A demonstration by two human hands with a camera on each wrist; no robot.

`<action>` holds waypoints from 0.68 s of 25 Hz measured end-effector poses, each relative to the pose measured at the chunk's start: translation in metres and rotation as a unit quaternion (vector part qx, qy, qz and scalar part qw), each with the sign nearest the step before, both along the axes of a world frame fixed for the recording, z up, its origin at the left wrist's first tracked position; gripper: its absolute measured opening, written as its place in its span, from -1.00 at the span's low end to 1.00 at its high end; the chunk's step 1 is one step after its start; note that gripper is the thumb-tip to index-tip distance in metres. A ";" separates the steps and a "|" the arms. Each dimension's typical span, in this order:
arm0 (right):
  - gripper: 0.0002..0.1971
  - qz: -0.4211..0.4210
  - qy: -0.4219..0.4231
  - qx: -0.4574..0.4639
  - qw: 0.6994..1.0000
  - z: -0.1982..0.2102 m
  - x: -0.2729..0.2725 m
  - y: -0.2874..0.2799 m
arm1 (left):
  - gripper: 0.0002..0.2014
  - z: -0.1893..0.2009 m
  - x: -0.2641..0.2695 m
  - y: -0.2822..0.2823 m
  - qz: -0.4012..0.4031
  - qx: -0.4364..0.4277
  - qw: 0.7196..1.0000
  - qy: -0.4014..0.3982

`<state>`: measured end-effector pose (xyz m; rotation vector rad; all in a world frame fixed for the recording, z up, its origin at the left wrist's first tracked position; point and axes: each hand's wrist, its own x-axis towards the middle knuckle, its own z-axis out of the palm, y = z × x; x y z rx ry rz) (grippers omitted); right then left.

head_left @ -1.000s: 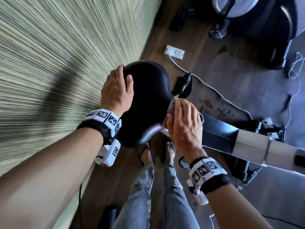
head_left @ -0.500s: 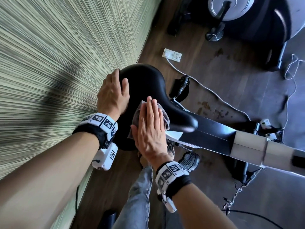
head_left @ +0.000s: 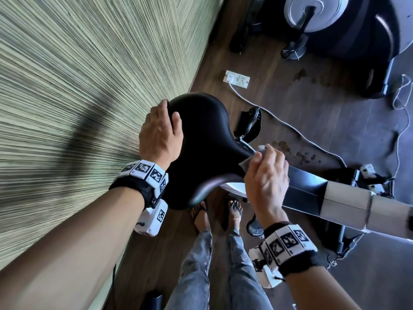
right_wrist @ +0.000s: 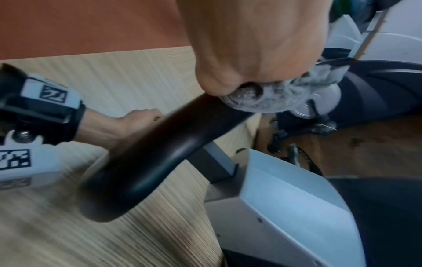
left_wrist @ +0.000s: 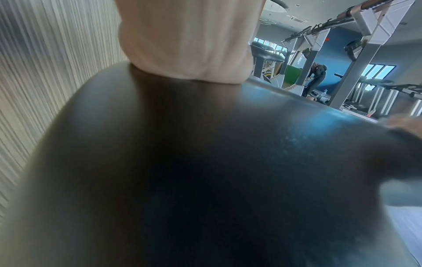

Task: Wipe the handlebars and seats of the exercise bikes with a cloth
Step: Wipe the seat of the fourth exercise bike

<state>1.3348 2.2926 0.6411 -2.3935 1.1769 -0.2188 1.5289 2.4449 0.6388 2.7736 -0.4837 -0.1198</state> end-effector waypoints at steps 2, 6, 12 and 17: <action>-0.58 0.075 0.049 -0.055 0.994 0.009 0.033 0.015 | -0.40 -0.001 0.001 0.000 -0.006 -0.005 1.000 -0.003; -0.29 0.138 0.087 0.089 0.983 0.030 0.098 0.034 | -0.48 0.005 0.000 -0.001 0.001 -0.016 0.999 0.045; -0.47 -0.100 -0.269 0.469 0.835 0.041 0.078 -0.023 | -0.51 0.043 -0.020 -0.053 -0.337 -0.071 0.939 0.011; -0.44 -0.201 -0.258 0.354 0.876 0.032 0.060 -0.041 | -0.54 0.019 -0.034 -0.063 -0.561 0.098 0.822 -0.019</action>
